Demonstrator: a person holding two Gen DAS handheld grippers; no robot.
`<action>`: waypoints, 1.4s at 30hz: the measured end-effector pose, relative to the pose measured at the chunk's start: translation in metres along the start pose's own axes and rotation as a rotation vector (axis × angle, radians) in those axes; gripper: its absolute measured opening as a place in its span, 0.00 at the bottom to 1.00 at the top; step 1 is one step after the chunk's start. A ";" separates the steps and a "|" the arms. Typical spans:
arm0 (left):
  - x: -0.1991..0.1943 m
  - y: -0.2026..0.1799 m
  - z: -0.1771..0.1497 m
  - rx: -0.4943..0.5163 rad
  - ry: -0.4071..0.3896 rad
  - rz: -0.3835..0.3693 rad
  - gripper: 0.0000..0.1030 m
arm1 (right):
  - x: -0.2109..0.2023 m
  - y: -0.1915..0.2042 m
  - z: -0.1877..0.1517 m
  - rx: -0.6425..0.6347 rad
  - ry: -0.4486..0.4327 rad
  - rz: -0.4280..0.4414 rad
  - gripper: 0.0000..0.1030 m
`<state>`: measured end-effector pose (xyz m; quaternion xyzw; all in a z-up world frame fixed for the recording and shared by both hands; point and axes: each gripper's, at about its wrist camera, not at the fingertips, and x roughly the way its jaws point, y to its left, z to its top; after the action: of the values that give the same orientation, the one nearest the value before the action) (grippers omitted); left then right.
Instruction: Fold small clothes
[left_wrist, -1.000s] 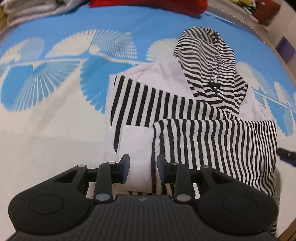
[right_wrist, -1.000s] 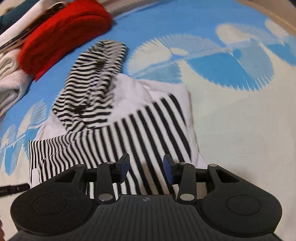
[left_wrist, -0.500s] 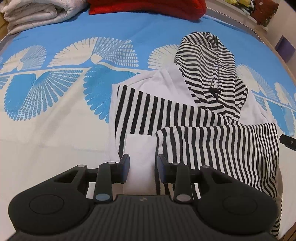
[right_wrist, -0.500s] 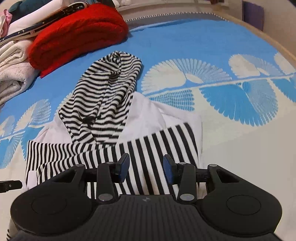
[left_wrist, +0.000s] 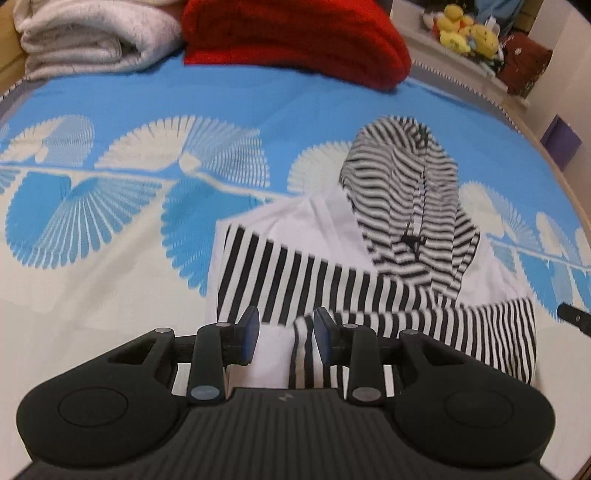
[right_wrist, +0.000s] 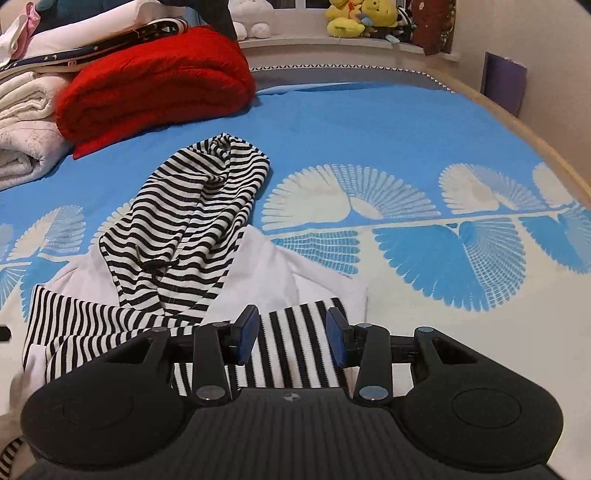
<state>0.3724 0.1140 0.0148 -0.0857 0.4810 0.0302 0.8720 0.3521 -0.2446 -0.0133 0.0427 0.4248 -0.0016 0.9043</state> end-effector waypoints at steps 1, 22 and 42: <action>-0.002 -0.001 0.001 -0.001 -0.015 -0.002 0.35 | -0.001 -0.001 0.000 -0.001 0.001 -0.001 0.41; -0.100 0.005 0.081 0.124 -0.281 0.094 0.21 | -0.014 -0.017 0.004 -0.006 0.037 -0.004 0.41; 0.183 -0.117 0.241 0.057 0.038 -0.088 0.45 | -0.002 -0.039 0.013 0.054 0.073 -0.005 0.40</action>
<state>0.6874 0.0366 0.0000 -0.0825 0.4940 -0.0237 0.8652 0.3593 -0.2847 -0.0063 0.0662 0.4575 -0.0136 0.8866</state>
